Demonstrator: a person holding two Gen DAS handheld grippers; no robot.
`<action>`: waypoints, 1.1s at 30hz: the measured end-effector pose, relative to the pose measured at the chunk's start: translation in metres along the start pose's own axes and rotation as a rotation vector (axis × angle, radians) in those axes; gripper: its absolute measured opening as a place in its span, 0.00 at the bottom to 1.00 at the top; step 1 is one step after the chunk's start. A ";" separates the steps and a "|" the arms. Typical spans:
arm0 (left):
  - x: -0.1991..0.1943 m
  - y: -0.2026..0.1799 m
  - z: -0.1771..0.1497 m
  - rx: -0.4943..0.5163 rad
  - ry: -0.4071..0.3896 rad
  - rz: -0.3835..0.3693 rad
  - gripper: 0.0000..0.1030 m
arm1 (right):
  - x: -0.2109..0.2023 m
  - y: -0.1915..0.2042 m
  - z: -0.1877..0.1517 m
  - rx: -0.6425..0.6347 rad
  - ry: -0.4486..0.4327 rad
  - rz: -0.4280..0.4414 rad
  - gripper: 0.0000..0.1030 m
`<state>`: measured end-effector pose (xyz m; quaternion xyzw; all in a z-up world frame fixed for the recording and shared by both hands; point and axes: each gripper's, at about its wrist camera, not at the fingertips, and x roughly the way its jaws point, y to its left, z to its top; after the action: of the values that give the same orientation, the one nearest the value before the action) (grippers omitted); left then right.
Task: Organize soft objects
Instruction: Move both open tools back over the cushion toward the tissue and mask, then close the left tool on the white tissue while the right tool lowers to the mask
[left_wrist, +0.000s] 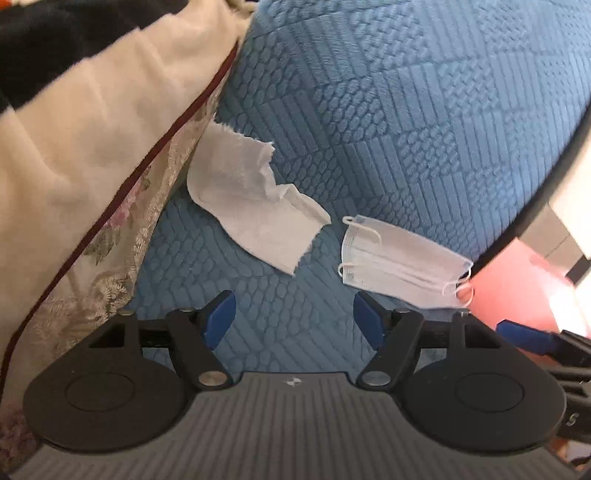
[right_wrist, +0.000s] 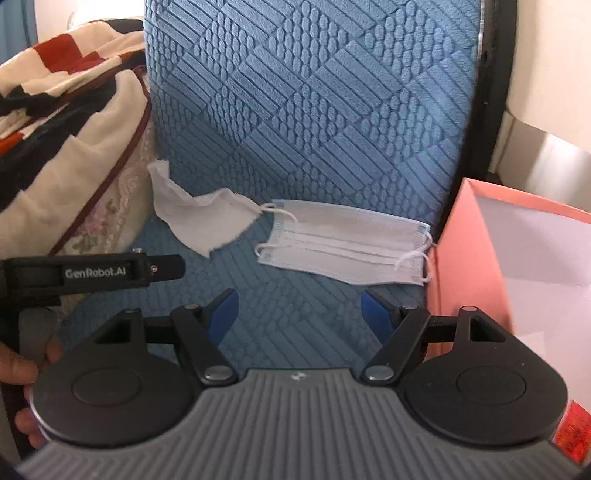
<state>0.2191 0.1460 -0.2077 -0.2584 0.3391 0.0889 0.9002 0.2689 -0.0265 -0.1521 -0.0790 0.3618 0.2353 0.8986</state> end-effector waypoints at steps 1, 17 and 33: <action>0.002 0.002 0.002 -0.002 0.000 0.004 0.73 | 0.003 0.000 0.001 -0.015 -0.003 -0.007 0.73; 0.041 0.020 0.032 -0.044 0.001 0.042 0.81 | 0.057 -0.005 0.018 -0.022 0.038 -0.022 0.73; 0.063 0.038 0.049 -0.164 -0.084 0.078 0.91 | 0.101 -0.006 0.053 -0.172 0.016 -0.036 0.88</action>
<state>0.2812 0.2032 -0.2332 -0.3137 0.3027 0.1621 0.8853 0.3677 0.0216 -0.1835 -0.1641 0.3461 0.2487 0.8896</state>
